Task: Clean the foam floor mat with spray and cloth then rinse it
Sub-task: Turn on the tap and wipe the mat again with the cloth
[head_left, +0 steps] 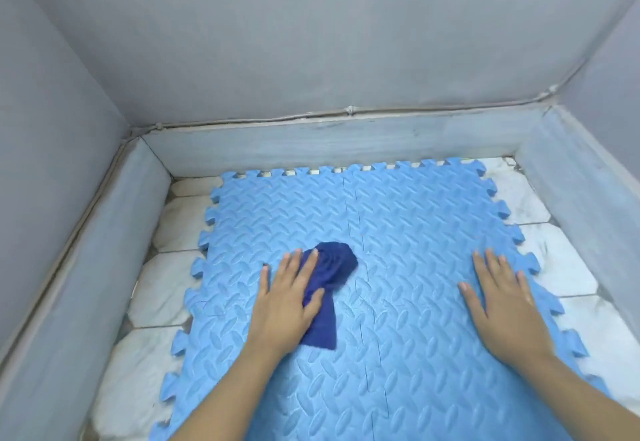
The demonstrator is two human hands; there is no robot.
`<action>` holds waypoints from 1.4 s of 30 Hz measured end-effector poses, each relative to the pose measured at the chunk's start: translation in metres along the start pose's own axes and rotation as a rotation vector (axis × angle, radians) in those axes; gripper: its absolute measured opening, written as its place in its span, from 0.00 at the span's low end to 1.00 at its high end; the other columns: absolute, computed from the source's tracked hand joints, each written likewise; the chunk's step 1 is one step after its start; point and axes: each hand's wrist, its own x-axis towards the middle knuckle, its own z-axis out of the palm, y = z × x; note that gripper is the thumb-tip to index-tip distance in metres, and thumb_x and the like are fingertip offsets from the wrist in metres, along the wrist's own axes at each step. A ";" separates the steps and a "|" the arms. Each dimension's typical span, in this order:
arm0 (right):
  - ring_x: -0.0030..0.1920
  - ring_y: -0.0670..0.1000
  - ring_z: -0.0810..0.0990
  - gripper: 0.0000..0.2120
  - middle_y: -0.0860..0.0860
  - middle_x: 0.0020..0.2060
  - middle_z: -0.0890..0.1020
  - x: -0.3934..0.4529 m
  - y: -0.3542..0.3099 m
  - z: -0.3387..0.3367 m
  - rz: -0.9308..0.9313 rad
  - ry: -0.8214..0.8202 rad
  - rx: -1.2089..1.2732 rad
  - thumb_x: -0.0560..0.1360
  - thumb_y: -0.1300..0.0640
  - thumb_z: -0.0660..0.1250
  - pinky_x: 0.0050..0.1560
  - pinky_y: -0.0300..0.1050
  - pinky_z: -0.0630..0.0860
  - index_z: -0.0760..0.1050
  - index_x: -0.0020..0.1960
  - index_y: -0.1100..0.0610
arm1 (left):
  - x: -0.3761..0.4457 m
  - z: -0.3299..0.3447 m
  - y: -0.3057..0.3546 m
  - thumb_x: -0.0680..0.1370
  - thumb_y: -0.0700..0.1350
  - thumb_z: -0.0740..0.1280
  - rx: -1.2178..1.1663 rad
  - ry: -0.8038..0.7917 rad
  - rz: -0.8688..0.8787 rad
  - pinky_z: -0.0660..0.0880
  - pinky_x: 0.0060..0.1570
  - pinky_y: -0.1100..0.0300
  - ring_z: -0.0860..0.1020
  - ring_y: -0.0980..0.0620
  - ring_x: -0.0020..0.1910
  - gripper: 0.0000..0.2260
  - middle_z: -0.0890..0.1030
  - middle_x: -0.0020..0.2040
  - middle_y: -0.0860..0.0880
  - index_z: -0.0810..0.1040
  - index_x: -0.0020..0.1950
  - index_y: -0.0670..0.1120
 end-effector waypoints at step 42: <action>0.78 0.49 0.54 0.29 0.51 0.77 0.60 0.008 0.003 0.005 0.020 0.112 0.074 0.79 0.43 0.51 0.78 0.47 0.45 0.60 0.77 0.52 | 0.171 0.029 0.125 0.78 0.44 0.62 -0.146 0.061 0.021 0.53 0.75 0.52 0.54 0.44 0.77 0.26 0.59 0.78 0.46 0.62 0.76 0.48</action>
